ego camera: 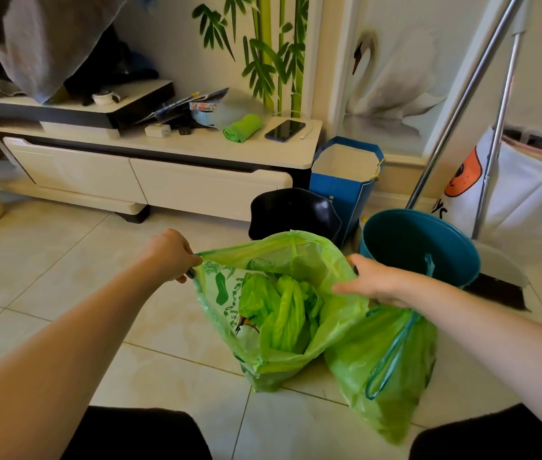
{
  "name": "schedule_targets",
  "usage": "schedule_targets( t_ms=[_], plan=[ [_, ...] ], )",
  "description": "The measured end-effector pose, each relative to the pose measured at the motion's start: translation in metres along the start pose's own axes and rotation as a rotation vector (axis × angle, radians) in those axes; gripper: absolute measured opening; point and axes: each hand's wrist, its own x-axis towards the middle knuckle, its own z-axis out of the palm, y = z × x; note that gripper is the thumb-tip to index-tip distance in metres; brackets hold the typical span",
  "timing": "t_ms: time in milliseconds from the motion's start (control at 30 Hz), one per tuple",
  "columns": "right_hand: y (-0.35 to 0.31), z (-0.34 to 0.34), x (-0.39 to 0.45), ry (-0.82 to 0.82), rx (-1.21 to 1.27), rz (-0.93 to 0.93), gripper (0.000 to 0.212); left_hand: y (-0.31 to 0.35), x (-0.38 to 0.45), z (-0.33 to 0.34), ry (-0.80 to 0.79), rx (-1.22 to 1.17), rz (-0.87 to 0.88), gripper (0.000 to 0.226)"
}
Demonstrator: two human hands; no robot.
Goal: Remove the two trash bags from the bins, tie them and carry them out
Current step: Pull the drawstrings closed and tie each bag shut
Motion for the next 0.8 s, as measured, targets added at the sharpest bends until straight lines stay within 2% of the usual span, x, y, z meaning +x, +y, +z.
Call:
schedule_targets(
  t_ms=[100,267,400,567,800],
  plan=[
    [0.007,-0.005,-0.010,0.036,-0.189,0.111,0.032,0.004,-0.003,-0.003,-0.010,0.003,-0.007,0.018],
    [-0.001,-0.013,-0.025,0.059,-0.071,0.168,0.019,0.008,-0.008,-0.005,0.005,-0.014,0.005,0.015],
    [-0.008,-0.019,-0.036,0.115,0.003,0.070,0.024,0.010,-0.010,-0.007,0.006,-0.096,0.017,0.013],
    [-0.014,-0.024,-0.043,0.219,0.120,-0.029,0.019,0.015,-0.010,-0.012,0.032,-0.180,0.037,0.013],
    [-0.031,-0.035,-0.048,0.400,0.282,-0.290,0.012,0.028,-0.011,-0.025,0.165,-0.397,0.115,0.009]
  ],
)
